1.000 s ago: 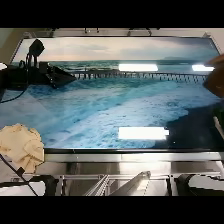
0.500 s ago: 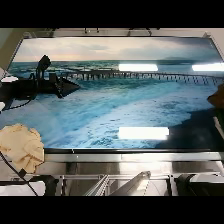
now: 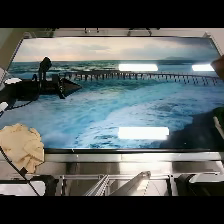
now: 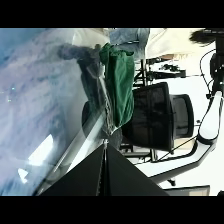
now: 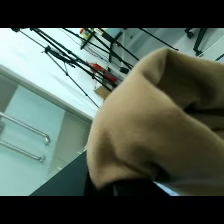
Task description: Fold the shirts.
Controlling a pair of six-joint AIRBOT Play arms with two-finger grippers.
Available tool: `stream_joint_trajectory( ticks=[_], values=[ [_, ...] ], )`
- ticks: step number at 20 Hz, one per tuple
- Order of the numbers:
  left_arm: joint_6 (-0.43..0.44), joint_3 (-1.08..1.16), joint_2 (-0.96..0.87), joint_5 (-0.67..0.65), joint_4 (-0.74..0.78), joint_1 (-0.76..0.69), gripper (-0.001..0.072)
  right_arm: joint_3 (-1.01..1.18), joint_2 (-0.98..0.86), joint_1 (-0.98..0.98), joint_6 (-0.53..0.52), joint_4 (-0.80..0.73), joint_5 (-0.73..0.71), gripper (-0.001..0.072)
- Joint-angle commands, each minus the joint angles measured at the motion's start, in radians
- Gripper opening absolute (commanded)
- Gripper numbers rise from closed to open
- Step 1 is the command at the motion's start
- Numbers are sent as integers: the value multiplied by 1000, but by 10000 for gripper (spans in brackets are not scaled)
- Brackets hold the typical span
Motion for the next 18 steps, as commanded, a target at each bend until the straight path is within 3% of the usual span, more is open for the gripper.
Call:
stream_joint_trajectory(
  ticks=[1,3,8,14,18],
  values=[
    [27,0,-1,8,0,-19,13,12,4,-42,139,-215,113,27],
    [35,0,-1,8,0,-33,13,12,37,-74,271,-445,219,26],
    [90,0,-1,8,0,-64,13,-5,91,-109,456,-986,541,26],
    [95,0,-1,-60,0,-72,13,-81,174,-109,661,-1073,540,26],
    [95,0,-1,-67,-1,-72,13,-279,274,-110,591,-1359,539,26]
  ],
)
